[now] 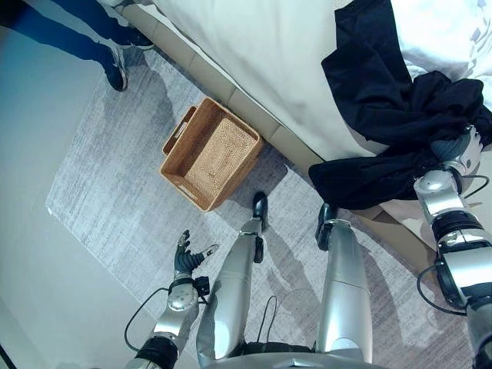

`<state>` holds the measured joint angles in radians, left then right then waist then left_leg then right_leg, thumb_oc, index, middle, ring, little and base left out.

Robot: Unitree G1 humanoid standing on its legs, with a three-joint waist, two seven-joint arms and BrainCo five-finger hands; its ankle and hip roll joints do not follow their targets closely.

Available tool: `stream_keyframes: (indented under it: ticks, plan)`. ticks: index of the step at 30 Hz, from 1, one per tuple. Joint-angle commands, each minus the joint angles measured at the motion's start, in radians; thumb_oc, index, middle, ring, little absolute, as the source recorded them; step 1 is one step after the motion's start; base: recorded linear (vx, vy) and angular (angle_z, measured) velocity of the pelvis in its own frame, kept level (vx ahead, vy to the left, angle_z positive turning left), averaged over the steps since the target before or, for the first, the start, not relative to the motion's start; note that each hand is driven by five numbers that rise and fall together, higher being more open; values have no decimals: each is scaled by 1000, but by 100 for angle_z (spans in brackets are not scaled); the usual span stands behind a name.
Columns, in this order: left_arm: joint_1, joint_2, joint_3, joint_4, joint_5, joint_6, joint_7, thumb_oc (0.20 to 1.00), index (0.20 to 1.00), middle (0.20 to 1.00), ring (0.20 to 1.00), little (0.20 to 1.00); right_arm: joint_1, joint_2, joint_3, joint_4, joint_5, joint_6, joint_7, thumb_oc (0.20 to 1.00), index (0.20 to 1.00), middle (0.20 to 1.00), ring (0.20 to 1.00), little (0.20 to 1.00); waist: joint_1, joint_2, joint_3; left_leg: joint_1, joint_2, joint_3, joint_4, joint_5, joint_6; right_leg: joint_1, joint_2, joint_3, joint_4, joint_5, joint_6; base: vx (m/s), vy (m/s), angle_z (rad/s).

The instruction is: Pick up clothes into the bucket

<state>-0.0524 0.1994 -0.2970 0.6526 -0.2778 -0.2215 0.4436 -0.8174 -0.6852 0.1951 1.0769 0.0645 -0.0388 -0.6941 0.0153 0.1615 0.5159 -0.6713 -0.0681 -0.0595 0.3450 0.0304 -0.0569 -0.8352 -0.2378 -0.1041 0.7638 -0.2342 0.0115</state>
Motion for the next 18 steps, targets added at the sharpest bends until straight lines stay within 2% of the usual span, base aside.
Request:
stream_keyframes:
  ticks: [1, 4, 6, 7, 8, 9, 11, 12, 13, 14, 15, 18]
  plan:
    - [-13, 33, 11, 34, 45, -8, 24, 1000, 1000, 1000, 1000, 1000, -28, -27, -56, -144, 92, -90, -25, 200, 200, 200, 200, 200, -11, -29, 4, 81, -16, 24, 18, -56, 26, 148, 4, 39, -154, 83, 62, 32, 51, -19]
    - [-37, 43, 32, 37, 56, -10, 16, 1000, 1000, 1000, 1000, 1000, 33, 31, -112, -285, 170, -164, -12, 200, 200, 200, 200, 200, -23, -65, 4, 177, -1, 33, -34, -54, 27, 251, 18, 37, -230, 112, 79, 39, 52, -17]
    - [-42, 50, 51, 43, 52, -13, 2, 1000, 1000, 1000, 1000, 1000, 91, 58, -142, -343, 192, -188, 18, 200, 200, 200, 200, 200, -26, -89, -12, 236, 10, 41, -70, -52, 26, 317, 28, 32, -290, 134, 91, 57, 38, -20]
    - [-41, 51, 50, 43, 52, -13, 1, 1000, 1000, 1000, 1000, 1000, 93, 59, -144, -346, 191, -187, 18, 200, 200, 200, 200, 200, -25, -89, -9, 243, 11, 41, -74, -50, 26, 324, 29, 32, -295, 135, 91, 115, 35, -29]
    - [-51, 57, 74, 46, 42, -18, -18, 1000, 1000, 1000, 1000, 1000, 157, 75, -168, -412, 205, -207, 48, 200, 200, 200, 200, 200, -31, -112, -45, 298, 20, 48, -107, -50, 24, 386, 38, 26, -349, 153, 100, 81, 22, -31]
    - [-50, 57, 73, 45, 41, -18, -18, 1000, 1000, 1000, 1000, 1000, 159, 76, -170, -414, 204, -206, 48, 200, 200, 200, 200, 200, -30, -112, -44, 301, 21, 48, -109, -49, 24, 389, 39, 26, -351, 154, 100, 166, 26, -21]
    - [-67, 84, 101, 19, 50, -21, -53, 1000, 1000, 1000, 1000, 1000, 249, 85, -204, -519, 185, -214, 93, 200, 200, 200, 200, 200, -44, -142, -101, 384, 30, 55, -147, -58, 18, 494, 55, 19, -445, 182, 114, 131, 13, -12]
    - [-67, 84, 100, 19, 50, -21, -53, 1000, 1000, 1000, 1000, 1000, 251, 86, -205, -521, 184, -213, 93, 200, 200, 200, 200, 200, -43, -142, -102, 383, 30, 55, -151, -53, 18, 495, 56, 19, -452, 189, 113, 157, 20, -19]
    - [-81, 106, 114, -27, 63, -22, -75, 1000, 1000, 1000, 1000, 1000, 304, 89, -217, -578, 166, -211, 129, 200, 200, 200, 200, 200, -48, -159, -141, 437, 37, 66, -162, -69, 16, 559, 69, 23, -509, 200, 122, 97, 15, -24]
    - [-80, 107, 114, -28, 63, -22, -75, 1000, 1000, 1000, 1000, 1000, 305, 89, -218, -579, 166, -210, 129, 200, 200, 200, 200, 200, -47, -159, -142, 436, 37, 66, -166, -64, 17, 559, 69, 23, -516, 207, 121, 225, 13, -29]
    - [-85, 133, 136, -82, 75, -27, -94, 1000, 1000, 1000, 1000, 1000, 348, 88, -243, -638, 164, -211, 165, 200, 200, 200, 200, 200, -48, -174, -181, 489, 43, 81, -181, -80, 14, 621, 83, 28, -573, 214, 128, 153, 4, -28]
    - [-107, 158, 162, -150, 47, -21, -135, 1000, 1000, 1000, 1000, 1000, 399, 73, -266, -716, 160, -203, 217, 200, 200, 200, 200, 200, -50, -190, -245, 563, 57, 102, -211, -90, 12, 706, 95, 29, -651, 231, 137, 152, 1, -33]
